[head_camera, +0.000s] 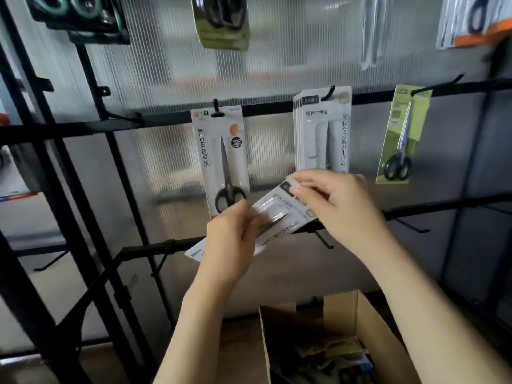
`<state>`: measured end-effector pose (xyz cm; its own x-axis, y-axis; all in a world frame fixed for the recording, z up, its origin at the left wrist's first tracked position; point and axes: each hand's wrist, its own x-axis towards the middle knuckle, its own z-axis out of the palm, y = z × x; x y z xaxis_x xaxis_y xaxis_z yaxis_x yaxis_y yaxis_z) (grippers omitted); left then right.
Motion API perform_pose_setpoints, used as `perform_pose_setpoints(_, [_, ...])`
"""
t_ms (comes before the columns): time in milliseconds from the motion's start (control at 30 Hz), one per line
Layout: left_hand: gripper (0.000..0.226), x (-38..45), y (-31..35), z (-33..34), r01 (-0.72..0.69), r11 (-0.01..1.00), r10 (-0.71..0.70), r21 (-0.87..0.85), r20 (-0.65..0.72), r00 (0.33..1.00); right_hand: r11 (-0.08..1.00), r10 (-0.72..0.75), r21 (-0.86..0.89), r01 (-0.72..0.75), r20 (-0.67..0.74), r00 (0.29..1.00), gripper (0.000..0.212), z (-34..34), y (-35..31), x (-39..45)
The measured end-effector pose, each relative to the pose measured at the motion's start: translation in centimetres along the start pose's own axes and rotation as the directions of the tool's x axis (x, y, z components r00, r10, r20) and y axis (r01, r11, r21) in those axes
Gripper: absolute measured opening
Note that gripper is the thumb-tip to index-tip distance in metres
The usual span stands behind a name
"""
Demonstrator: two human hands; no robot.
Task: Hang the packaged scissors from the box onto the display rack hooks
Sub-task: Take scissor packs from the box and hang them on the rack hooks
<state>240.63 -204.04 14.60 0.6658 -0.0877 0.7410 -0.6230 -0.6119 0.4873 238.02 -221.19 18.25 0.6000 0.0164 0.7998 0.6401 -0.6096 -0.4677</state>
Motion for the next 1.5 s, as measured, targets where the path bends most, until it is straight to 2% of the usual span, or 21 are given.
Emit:
perform_pose_setpoints(67, [0.038, 0.1, -0.4, -0.3, 0.006, 1.000, -0.006, -0.007, -0.029, 1.000, 0.999, 0.021, 0.028, -0.020, -0.005, 1.000, 0.022, 0.4, 0.2, -0.1])
perform_pose_setpoints(133, [0.029, 0.1, -0.3, -0.7, 0.037, 0.993, -0.046, -0.114, -0.075, 0.996, 0.996, 0.080, 0.045, -0.079, -0.006, 0.997, 0.031, 0.7, 0.7, -0.2])
perform_pose_setpoints(233, [0.035, 0.4, 0.0, -1.2, 0.096, 0.964, -0.141, -0.249, -0.168, 0.976, 0.965, 0.225, 0.134, -0.225, 0.015, 0.974, 0.046, 1.5, 1.8, -0.5])
perform_pose_setpoints(300, [0.038, 0.5, -0.1, -1.3, 0.113, 0.954, -0.172, -0.279, -0.199, 0.965, 0.923, 0.309, 0.205, -0.326, 0.107, 0.945, 0.055, 2.1, 2.5, -0.8])
perform_pose_setpoints(400, [0.038, 0.5, -0.2, -1.4, 0.156, 0.919, -0.236, -0.362, -0.188, 0.953, 0.876, 0.368, 0.179, -0.449, 0.355, 0.859, 0.059, 3.5, 3.9, -1.7])
perform_pose_setpoints(467, [0.040, 0.6, -0.3, -1.3, 0.186, 0.881, -0.288, -0.436, -0.180, 0.941, 0.866, 0.361, 0.150, -0.477, 0.473, 0.804, 0.055, 4.5, 4.4, -2.4])
perform_pose_setpoints(567, [0.042, 0.7, -0.2, -1.0, 0.205, 0.828, -0.335, -0.522, -0.167, 0.927, 0.835, 0.338, 0.199, -0.513, 0.550, 0.764, 0.036, 5.8, 4.4, -3.1])
perform_pose_setpoints(733, [0.043, 0.7, 0.1, -0.5, 0.258, 0.779, -0.401, -0.572, -0.138, 0.906, 0.860, 0.306, 0.191, -0.474, 0.550, 0.777, 0.010, 6.8, 4.5, -3.5])
perform_pose_setpoints(933, [0.033, 0.8, 0.1, -0.4, 0.319, 0.768, -0.457, -0.556, -0.126, 0.880, 0.883, 0.279, 0.169, -0.438, 0.562, 0.779, 0.013, 6.3, 4.3, -3.4])
perform_pose_setpoints(1067, [0.037, 1.2, 0.2, -1.6, 0.290, 0.799, -0.448, -0.528, -0.200, 0.871, 0.888, 0.242, 0.223, -0.403, 0.519, 0.820, 0.010, 7.0, 3.2, -3.0])
perform_pose_setpoints(1167, [0.038, 1.8, -0.1, -3.5, 0.233, 0.833, -0.420, -0.502, -0.298, 0.857, 0.876, 0.250, 0.233, -0.422, 0.529, 0.811, 0.015, 8.3, 2.8, -2.9])
perform_pose_setpoints(1233, [0.036, 2.2, -0.6, -5.2, 0.210, 0.854, -0.410, -0.476, -0.368, 0.834, 0.882, 0.272, 0.192, -0.431, 0.540, 0.796, 0.033, 9.4, 3.2, -3.3])
perform_pose_setpoints(1267, [0.035, 2.5, -0.9, -6.0, 0.207, 0.858, -0.414, -0.470, -0.394, 0.821, 0.899, 0.284, 0.139, -0.415, 0.535, 0.795, 0.042, 9.9, 3.5, -3.7])
perform_pose_setpoints(1367, [0.031, 3.3, -1.6, -8.5, 0.220, 0.856, -0.439, -0.468, -0.434, 0.787, 0.945, 0.285, -0.012, -0.325, 0.515, 0.809, 0.052, 11.1, 4.0, -4.6])
perform_pose_setpoints(1500, [0.036, 4.5, -3.1, -11.0, 0.202, 0.868, -0.429, -0.454, -0.481, 0.764, 0.969, 0.242, -0.088, -0.230, 0.501, 0.831, 0.062, 12.1, 4.0, -5.2])
